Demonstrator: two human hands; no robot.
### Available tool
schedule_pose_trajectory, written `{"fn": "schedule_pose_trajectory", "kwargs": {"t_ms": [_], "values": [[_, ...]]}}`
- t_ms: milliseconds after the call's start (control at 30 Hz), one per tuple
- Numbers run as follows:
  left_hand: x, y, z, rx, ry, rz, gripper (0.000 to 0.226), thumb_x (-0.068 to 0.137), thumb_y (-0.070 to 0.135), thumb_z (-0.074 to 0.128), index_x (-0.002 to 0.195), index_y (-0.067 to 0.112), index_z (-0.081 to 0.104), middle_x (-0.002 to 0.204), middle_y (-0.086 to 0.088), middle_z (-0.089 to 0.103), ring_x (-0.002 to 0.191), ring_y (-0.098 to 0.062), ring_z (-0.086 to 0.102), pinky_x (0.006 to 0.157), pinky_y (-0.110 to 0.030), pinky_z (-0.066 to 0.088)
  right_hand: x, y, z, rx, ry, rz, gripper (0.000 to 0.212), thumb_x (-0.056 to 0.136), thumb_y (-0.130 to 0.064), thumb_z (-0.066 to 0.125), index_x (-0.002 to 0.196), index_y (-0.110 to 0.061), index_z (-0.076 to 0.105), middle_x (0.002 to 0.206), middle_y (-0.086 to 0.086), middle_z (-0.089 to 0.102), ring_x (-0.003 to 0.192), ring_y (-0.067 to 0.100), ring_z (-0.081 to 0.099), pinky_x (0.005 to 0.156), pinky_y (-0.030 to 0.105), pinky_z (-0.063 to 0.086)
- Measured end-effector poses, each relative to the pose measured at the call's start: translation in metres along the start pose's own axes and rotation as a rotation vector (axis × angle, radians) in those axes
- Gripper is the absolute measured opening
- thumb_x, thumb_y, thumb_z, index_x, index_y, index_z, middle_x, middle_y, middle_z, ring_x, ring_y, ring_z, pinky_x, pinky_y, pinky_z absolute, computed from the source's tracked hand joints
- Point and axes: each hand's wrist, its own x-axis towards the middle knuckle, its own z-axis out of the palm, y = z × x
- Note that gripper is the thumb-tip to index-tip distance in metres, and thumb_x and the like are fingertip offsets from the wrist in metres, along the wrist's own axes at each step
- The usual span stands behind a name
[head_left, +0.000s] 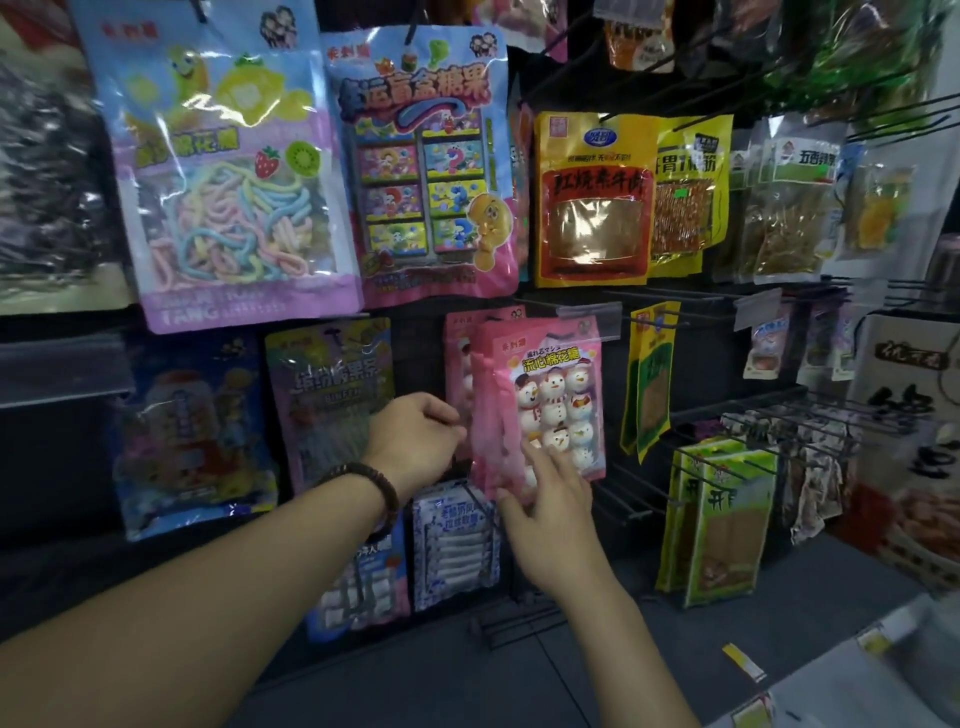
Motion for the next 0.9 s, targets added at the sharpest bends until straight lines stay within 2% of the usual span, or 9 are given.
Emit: {"fn": "schedule_pose_trajectory", "kwargs": {"t_ms": [67, 100, 233, 333, 533, 667, 767, 833, 900], "values": [[-0.032, -0.016, -0.029, 0.101, -0.134, 0.030, 0.006, 0.096, 0.020, 0.077, 0.092, 0.022, 0.073, 0.081, 0.000, 0.075, 0.065, -0.017, 0.071, 0.047, -0.025, 0.053, -0.014, -0.011, 0.004, -0.057, -0.051, -0.016, 0.064, 0.102, -0.043, 0.060, 0.160, -0.034, 0.035, 0.167, 0.000, 0.028, 0.155, 0.029, 0.019, 0.126, 0.052, 0.028], [-0.048, -0.026, -0.044, 0.180, -0.196, 0.072, 0.005, 0.096, 0.022, 0.076, 0.092, 0.023, 0.074, 0.080, 0.000, 0.075, 0.064, -0.017, 0.070, 0.048, -0.026, 0.055, -0.022, -0.017, 0.007, -0.085, -0.074, -0.021, 0.061, 0.101, -0.042, 0.061, 0.157, -0.033, 0.039, 0.161, 0.001, 0.034, 0.151, 0.030, 0.025, 0.123, 0.052, 0.032], [-0.123, -0.072, -0.106, 0.442, -0.475, 0.158, 0.006, 0.096, 0.035, 0.074, 0.094, 0.029, 0.075, 0.091, 0.008, 0.077, 0.081, -0.006, 0.072, 0.077, -0.030, 0.062, -0.061, -0.047, 0.023, -0.151, -0.188, -0.059, 0.056, 0.101, -0.038, 0.062, 0.154, -0.029, 0.044, 0.148, 0.002, 0.046, 0.142, 0.029, 0.037, 0.118, 0.048, 0.039], [-0.184, -0.104, -0.150, 0.581, -0.603, 0.150, 0.011, 0.095, 0.045, 0.071, 0.098, 0.034, 0.075, 0.094, 0.016, 0.075, 0.089, 0.002, 0.068, 0.083, -0.028, 0.059, -0.101, -0.075, 0.040, -0.142, -0.316, -0.082, 0.054, 0.102, -0.035, 0.063, 0.153, -0.024, 0.048, 0.151, 0.006, 0.046, 0.144, 0.028, 0.040, 0.119, 0.041, 0.037], [-0.280, -0.183, -0.222, 0.692, -0.584, 0.030, 0.019, 0.089, 0.049, 0.069, 0.101, 0.036, 0.075, 0.092, 0.016, 0.076, 0.088, 0.000, 0.068, 0.084, -0.027, 0.056, -0.194, -0.104, 0.100, -0.041, -0.564, -0.020, 0.031, 0.102, -0.031, 0.067, 0.132, -0.023, 0.067, 0.120, -0.006, 0.067, 0.109, 0.009, 0.061, 0.096, 0.026, 0.047], [-0.326, -0.238, -0.251, 0.691, -0.543, -0.110, 0.009, 0.095, 0.034, 0.070, 0.097, 0.029, 0.077, 0.096, 0.010, 0.078, 0.090, -0.005, 0.068, 0.071, -0.009, 0.042, -0.259, -0.085, 0.171, -0.037, -0.681, 0.099, 0.011, 0.098, -0.020, 0.067, 0.093, -0.029, 0.070, 0.077, -0.016, 0.066, 0.067, -0.007, 0.058, 0.068, 0.019, 0.045], [-0.350, -0.287, -0.261, 0.777, -0.564, -0.192, 0.014, 0.097, 0.036, 0.066, 0.104, 0.029, 0.075, 0.110, 0.005, 0.076, 0.107, -0.017, 0.069, 0.086, -0.028, 0.051, -0.311, -0.053, 0.221, -0.152, -0.870, 0.206, 0.026, 0.095, -0.018, 0.063, 0.070, -0.023, 0.060, 0.060, -0.004, 0.056, 0.054, 0.002, 0.045, 0.060, 0.031, 0.044], [-0.355, -0.303, -0.268, 0.859, -0.648, -0.226, 0.023, 0.097, 0.044, 0.064, 0.115, 0.033, 0.074, 0.125, 0.006, 0.071, 0.120, -0.021, 0.065, 0.099, -0.034, 0.049, -0.339, -0.040, 0.245, -0.191, -0.966, 0.304, 0.023, 0.096, -0.015, 0.062, 0.073, -0.014, 0.065, 0.063, 0.010, 0.054, 0.058, 0.014, 0.044, 0.058, 0.036, 0.037], [-0.351, -0.313, -0.278, 0.795, -0.658, -0.260, 0.026, 0.099, 0.043, 0.064, 0.120, 0.032, 0.074, 0.128, 0.005, 0.071, 0.121, -0.021, 0.064, 0.100, -0.030, 0.044, -0.360, -0.038, 0.264, -0.207, -0.998, 0.348, 0.019, 0.096, -0.015, 0.062, 0.078, -0.013, 0.069, 0.071, 0.007, 0.062, 0.065, 0.019, 0.055, 0.063, 0.034, 0.037]]}}
